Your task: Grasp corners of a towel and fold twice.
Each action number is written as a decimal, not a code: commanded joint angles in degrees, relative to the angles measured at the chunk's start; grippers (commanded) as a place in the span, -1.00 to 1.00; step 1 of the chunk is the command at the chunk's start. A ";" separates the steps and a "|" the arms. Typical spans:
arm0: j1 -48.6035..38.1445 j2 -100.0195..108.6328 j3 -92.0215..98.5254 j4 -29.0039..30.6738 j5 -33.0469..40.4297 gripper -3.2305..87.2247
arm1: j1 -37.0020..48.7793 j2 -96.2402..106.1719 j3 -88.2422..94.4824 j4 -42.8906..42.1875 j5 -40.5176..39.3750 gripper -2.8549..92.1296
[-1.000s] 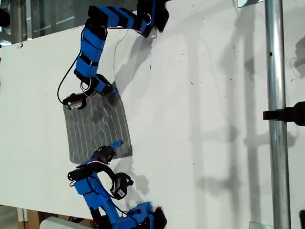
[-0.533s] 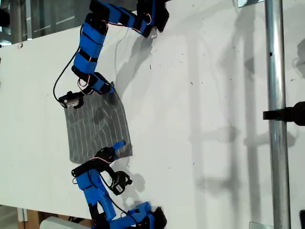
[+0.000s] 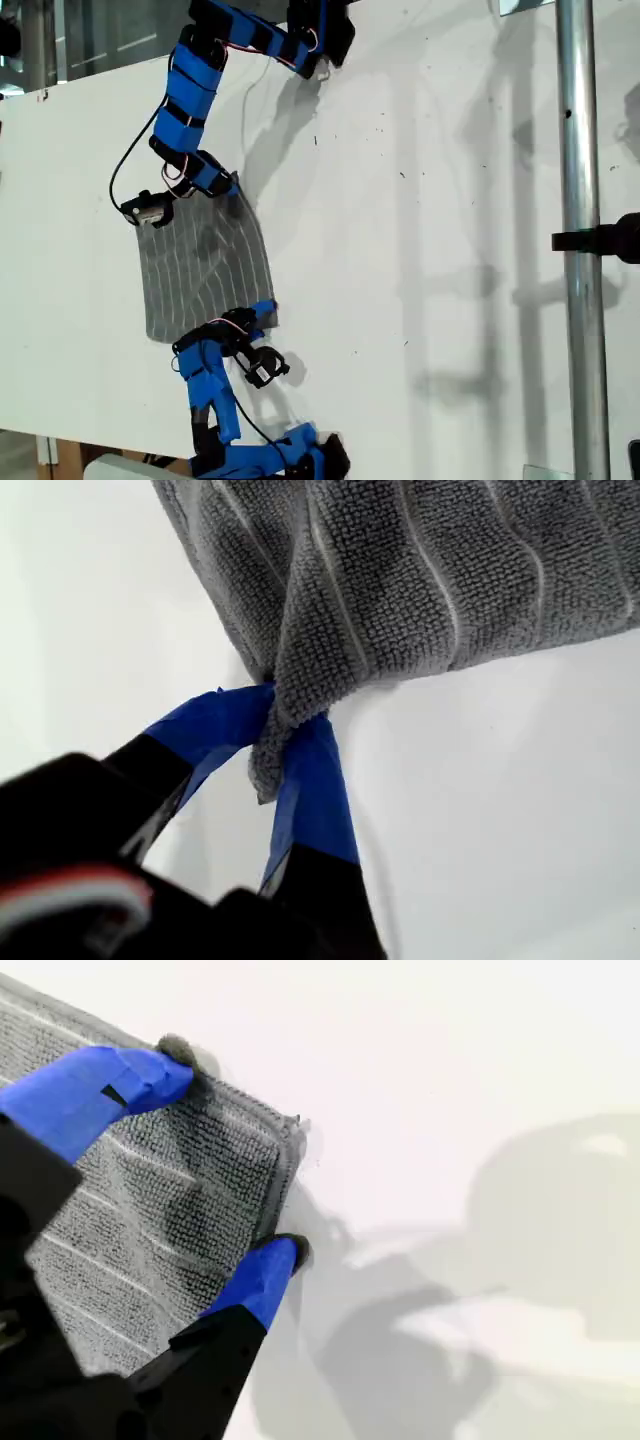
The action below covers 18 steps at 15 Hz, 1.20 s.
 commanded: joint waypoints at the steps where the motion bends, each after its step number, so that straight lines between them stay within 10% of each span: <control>1: -1.05 -2.55 -5.01 1.67 0.09 -0.56 | -0.79 5.36 -0.44 0.44 0.35 -0.94; 3: -0.79 -7.12 -10.63 4.92 1.14 -0.98 | -0.70 5.80 -0.53 0.44 0.35 -0.94; 10: 7.56 5.01 -6.50 8.70 -2.20 -0.99 | -5.36 12.04 4.31 3.43 2.72 -0.94; 18: 48.34 27.25 2.02 14.94 -41.48 -0.99 | -45.00 27.16 12.04 13.89 32.08 -0.94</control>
